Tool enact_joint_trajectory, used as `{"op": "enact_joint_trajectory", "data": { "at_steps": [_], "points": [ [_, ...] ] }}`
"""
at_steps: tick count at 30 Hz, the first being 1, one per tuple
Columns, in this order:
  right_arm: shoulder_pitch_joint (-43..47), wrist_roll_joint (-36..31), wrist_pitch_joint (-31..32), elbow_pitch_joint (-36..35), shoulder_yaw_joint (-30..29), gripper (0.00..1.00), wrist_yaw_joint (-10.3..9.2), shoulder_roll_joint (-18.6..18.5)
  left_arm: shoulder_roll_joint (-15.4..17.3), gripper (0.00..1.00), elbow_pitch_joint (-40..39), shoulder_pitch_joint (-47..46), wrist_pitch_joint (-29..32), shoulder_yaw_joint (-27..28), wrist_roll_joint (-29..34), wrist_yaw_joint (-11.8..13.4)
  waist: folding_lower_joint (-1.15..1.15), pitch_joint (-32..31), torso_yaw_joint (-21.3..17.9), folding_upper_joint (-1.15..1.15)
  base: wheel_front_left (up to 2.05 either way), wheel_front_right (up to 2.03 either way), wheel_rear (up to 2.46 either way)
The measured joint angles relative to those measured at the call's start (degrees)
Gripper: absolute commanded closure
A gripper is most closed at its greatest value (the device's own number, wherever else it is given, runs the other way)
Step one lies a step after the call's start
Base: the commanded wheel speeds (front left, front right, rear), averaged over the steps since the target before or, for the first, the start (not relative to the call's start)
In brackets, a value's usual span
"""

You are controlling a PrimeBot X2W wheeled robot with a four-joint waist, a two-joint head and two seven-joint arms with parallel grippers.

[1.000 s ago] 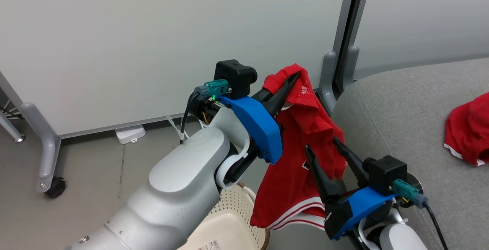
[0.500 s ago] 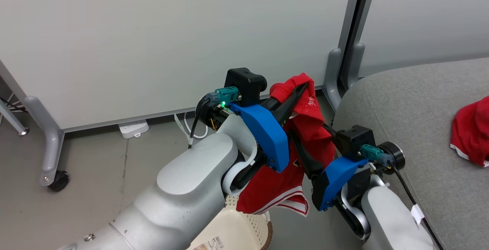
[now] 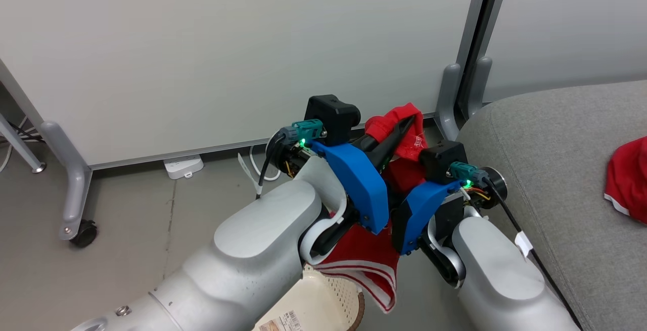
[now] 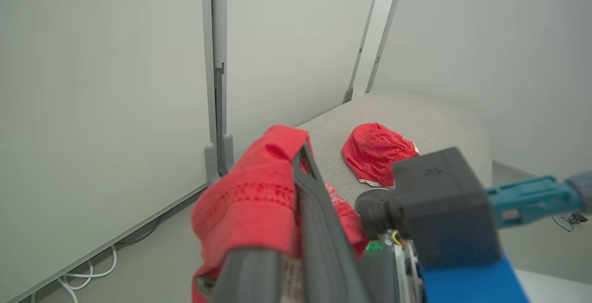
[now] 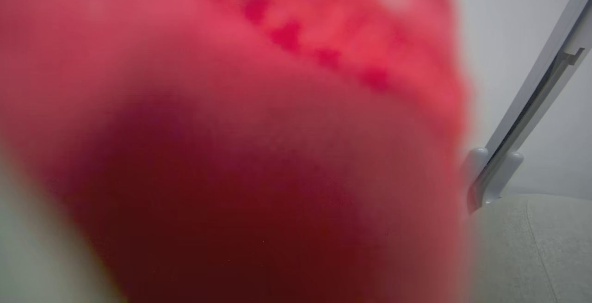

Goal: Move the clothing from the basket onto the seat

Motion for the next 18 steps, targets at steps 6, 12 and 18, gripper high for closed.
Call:
{"op": "enact_joint_trajectory", "data": {
  "at_steps": [6,12,18],
  "points": [
    [-1.3,1.7,-2.3,3.5,1.3,1.0,0.0,0.2,0.0,1.0,0.5,-0.5,-0.5,-1.1,-1.3,0.1,0.0,-0.1,0.0,0.0,0.0,0.0,0.0],
    [-2.0,2.6,-3.7,5.8,1.8,1.0,0.0,0.2,0.0,1.0,1.6,-0.9,-1.1,-1.8,-2.2,0.2,0.0,-0.4,-0.3,0.0,0.0,0.0,0.0],
    [-2.5,3.6,-4.7,7.3,2.6,1.0,0.0,0.3,0.0,1.0,2.3,-1.2,-1.9,-2.7,-3.0,0.2,0.0,-0.5,-0.6,0.0,0.0,0.0,0.0]
  ]
}}
